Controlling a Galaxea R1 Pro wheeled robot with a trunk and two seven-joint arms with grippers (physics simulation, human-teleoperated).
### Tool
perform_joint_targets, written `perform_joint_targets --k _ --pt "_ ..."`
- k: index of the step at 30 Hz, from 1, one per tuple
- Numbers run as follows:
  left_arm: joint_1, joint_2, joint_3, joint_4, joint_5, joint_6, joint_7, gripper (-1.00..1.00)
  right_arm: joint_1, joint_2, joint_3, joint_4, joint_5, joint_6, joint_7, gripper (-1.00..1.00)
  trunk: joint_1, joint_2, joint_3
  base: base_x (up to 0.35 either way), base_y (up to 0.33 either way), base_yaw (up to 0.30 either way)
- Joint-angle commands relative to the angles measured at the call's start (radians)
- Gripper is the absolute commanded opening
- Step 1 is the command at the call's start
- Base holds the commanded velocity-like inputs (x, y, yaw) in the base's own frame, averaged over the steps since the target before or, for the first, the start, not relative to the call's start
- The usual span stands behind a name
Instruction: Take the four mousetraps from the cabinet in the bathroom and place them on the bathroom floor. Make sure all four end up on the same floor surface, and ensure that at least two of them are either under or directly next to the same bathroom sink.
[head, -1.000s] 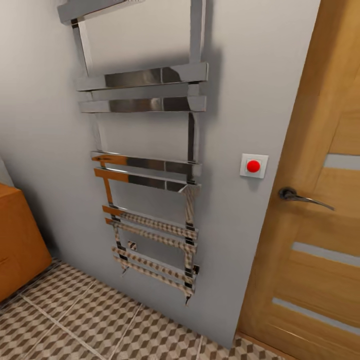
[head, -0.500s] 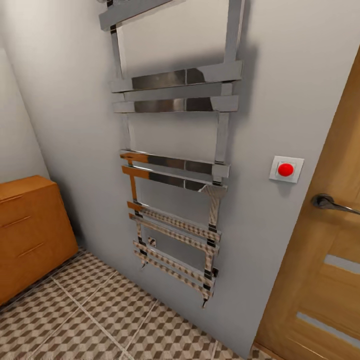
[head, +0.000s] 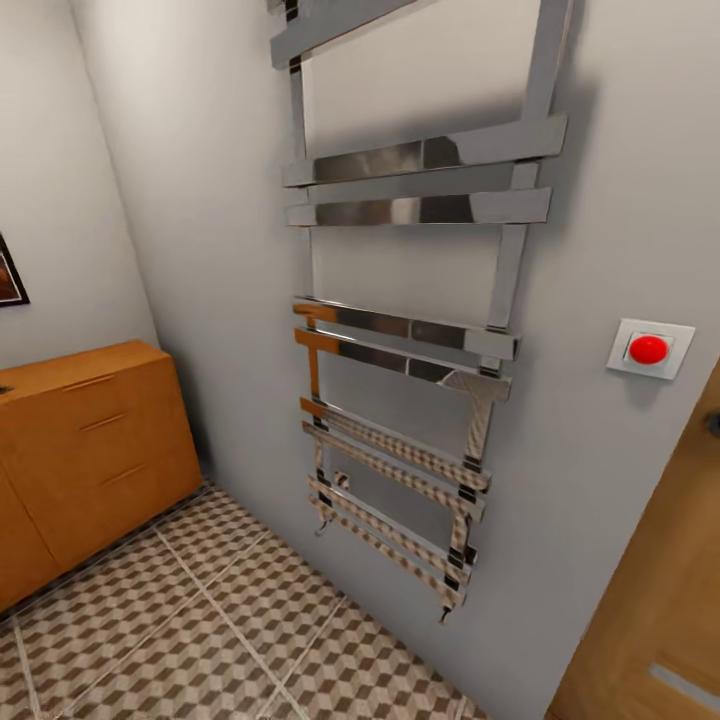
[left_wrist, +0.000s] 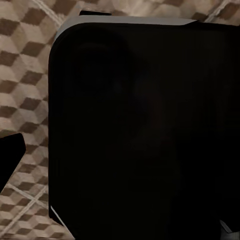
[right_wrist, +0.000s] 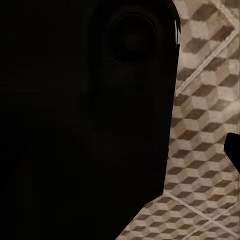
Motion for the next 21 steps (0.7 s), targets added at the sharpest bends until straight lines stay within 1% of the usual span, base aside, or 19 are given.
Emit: perform_joint_targets --k 1,8,21 --pt "0.000 0.000 0.000 0.000 0.012 -0.002 0.000 1.00 0.000 0.000 0.001 0.000 0.001 0.000 -0.001 1.00 0.000 0.000 -0.001 0.000 0.000 0.272" --pt "0.000 0.000 0.000 0.000 0.024 -0.002 0.000 1.00 0.000 0.000 -0.001 0.000 -0.001 -0.001 -0.006 1.00 0.000 0.000 -0.001 0.000 0.000 0.273" --pt "0.000 0.000 0.000 0.000 0.025 -0.002 0.000 1.00 0.000 0.000 -0.002 0.000 -0.005 0.000 -0.008 1.00 0.000 0.000 -0.001 0.000 0.000 0.273"
